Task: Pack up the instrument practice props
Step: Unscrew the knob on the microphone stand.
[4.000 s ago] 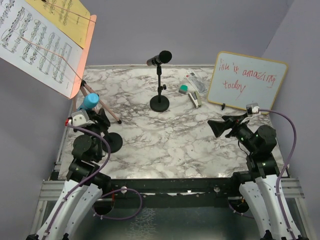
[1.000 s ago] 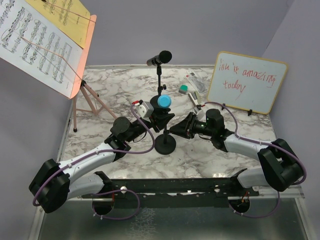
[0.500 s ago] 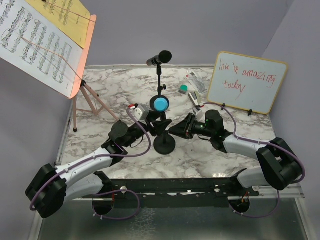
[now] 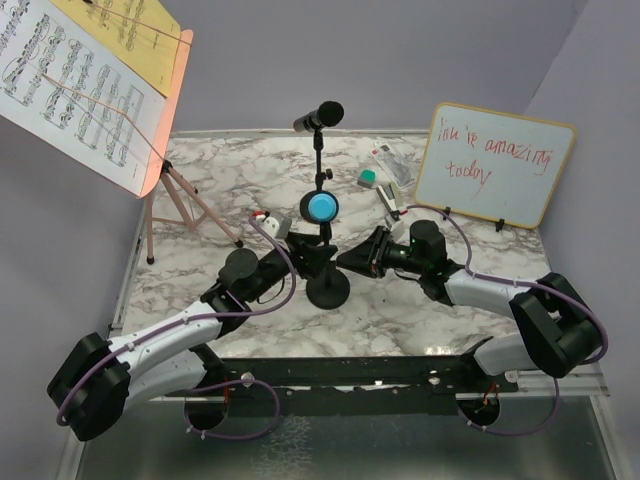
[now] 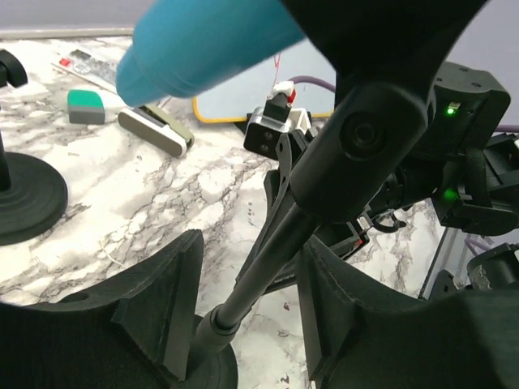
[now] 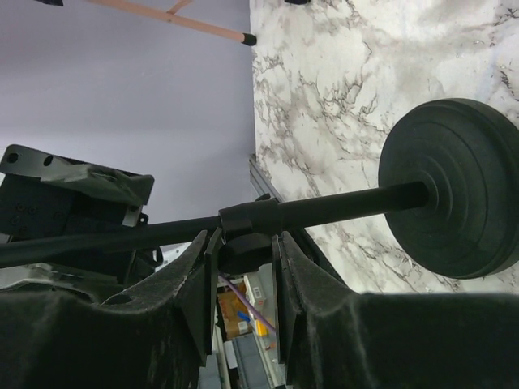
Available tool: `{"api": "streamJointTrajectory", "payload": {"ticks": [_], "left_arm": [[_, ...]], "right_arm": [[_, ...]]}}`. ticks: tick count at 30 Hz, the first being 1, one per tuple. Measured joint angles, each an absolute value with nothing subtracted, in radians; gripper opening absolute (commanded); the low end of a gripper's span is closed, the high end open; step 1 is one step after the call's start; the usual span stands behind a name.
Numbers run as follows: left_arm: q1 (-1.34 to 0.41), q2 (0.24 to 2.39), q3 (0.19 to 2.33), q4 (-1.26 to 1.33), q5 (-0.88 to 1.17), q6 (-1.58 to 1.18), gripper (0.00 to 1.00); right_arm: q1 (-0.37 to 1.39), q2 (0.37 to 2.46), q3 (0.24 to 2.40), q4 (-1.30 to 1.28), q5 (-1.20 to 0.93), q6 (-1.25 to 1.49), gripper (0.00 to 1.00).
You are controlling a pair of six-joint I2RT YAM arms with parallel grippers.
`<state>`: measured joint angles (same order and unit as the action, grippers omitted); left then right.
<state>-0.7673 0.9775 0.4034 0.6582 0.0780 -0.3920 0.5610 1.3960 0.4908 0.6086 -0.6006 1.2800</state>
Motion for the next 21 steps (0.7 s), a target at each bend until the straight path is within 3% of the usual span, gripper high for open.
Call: {"api": "streamJointTrajectory", "payload": {"ticks": [3, 5, 13, 21], "left_arm": [[-0.770, 1.006, 0.410, 0.659, 0.085, -0.416, 0.11], [-0.776, 1.026, 0.429, 0.662, 0.101, -0.387, 0.00], [-0.764, 1.102, 0.487, 0.675, 0.175, -0.243, 0.00], [-0.728, 1.200, 0.526, 0.762, 0.332, -0.168, 0.00]], "right_arm": [[0.561, 1.396, 0.491, 0.611, -0.592, 1.278, 0.29], [0.561, 1.398, 0.491, 0.614, -0.586, 1.275, 0.29], [0.550, 1.381, 0.495, 0.631, -0.566, 1.167, 0.41], [0.562, 1.251, 0.539, 0.376, -0.523, 0.736, 0.54]]}}
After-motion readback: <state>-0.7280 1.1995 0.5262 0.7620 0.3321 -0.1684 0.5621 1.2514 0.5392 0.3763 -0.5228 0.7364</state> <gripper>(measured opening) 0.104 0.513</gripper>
